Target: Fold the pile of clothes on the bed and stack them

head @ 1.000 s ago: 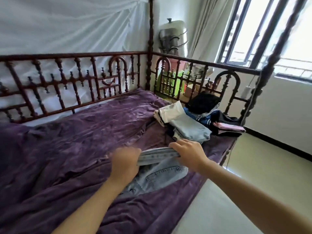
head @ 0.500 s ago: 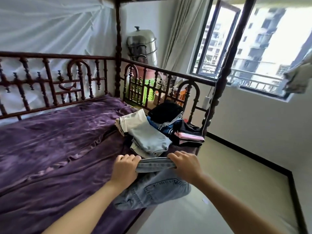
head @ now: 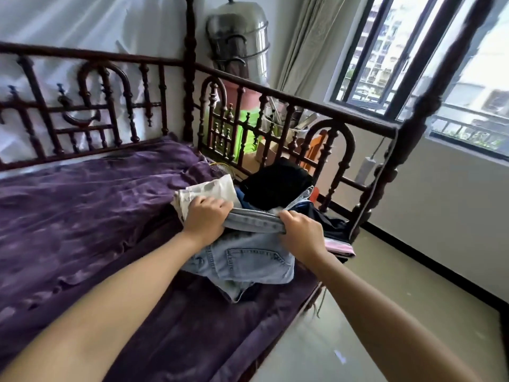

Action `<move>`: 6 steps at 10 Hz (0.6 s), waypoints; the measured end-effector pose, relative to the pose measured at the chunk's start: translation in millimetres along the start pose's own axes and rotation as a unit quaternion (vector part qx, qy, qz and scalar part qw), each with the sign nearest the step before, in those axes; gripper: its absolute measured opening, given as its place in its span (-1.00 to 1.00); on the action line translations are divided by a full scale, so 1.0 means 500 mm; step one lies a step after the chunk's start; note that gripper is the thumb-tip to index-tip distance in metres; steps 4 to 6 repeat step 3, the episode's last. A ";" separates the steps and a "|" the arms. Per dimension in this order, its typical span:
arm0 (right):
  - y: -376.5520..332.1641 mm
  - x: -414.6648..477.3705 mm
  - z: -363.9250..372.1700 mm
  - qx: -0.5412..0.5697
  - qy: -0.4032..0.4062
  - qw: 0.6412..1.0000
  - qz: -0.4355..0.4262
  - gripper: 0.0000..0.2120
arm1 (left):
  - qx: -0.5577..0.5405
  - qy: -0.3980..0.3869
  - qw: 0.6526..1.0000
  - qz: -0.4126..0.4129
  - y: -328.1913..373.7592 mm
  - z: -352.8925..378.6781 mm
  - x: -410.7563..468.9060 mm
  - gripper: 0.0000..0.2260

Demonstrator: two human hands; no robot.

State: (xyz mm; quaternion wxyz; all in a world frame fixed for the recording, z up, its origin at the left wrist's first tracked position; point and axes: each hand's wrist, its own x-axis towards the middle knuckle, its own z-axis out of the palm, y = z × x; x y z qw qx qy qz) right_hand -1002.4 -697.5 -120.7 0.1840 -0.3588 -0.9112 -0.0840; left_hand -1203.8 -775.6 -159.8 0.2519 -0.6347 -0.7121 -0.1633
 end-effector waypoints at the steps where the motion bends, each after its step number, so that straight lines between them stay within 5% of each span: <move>1: 0.037 0.100 0.055 -0.019 0.100 0.995 0.015 -0.61 | 0.030 0.018 0.999 0.019 -0.039 0.054 0.137 -0.77; 2: 0.049 0.133 0.151 0.050 0.103 0.993 0.023 -0.47 | 0.047 0.012 0.998 0.045 -0.069 0.123 0.204 -0.84; 3: 0.045 0.113 0.263 0.093 -0.091 0.991 -0.029 -0.26 | 0.128 -0.167 0.974 0.078 -0.080 0.224 0.166 -0.60; 6: 0.045 0.113 0.263 0.093 -0.091 0.991 -0.029 -0.26 | 0.128 -0.167 0.974 0.078 -0.080 0.224 0.166 -0.60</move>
